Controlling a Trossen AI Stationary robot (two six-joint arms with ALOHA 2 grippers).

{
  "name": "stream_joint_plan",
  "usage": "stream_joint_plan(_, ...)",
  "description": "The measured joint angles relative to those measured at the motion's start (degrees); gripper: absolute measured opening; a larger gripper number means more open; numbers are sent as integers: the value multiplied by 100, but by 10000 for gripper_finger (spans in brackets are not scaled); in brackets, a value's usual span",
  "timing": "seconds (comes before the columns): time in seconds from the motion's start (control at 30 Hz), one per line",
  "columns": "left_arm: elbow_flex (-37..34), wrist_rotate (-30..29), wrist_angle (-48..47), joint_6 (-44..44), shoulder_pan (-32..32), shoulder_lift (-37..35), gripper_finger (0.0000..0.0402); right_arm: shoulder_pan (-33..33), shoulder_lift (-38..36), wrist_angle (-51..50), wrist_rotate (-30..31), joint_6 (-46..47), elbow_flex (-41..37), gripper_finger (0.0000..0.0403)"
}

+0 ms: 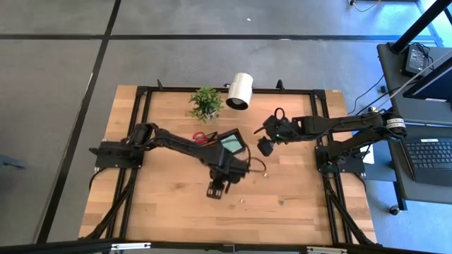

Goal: Pick and place office supplies into organizer
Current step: Put the pink binder clip into the black desk organizer

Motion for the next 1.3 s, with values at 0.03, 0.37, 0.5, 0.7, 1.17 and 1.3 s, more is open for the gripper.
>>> stream_joint_plan(0.03, 0, -35, 184, -72, -82, 0, 173, 0, 0, -159, -52, 76, 0, 272)
stream_joint_plan(0.37, 4, -1511, 1486, -1210, -910, -2, 173, 0, -154, -1332, 42, 76, 0, 272)
stream_joint_plan(0.5, 4, -1785, 1531, -1726, -1122, -2, 173, 0, -584, -1339, 95, 100, 0, 272)
stream_joint_plan(0.7, 4, -2428, 1567, -2058, -1476, -2, 172, 9, -1286, -936, 237, 256, 0, 272)
stream_joint_plan(1.17, 4, -2559, 2614, -2654, -1832, 16, 172, 7, -1391, -364, 190, 136, 0, 272)
stream_joint_plan(1.3, 11, -2619, 2689, -2772, -1806, 210, 172, 7, -1392, -410, -48, -157, 0, 272)
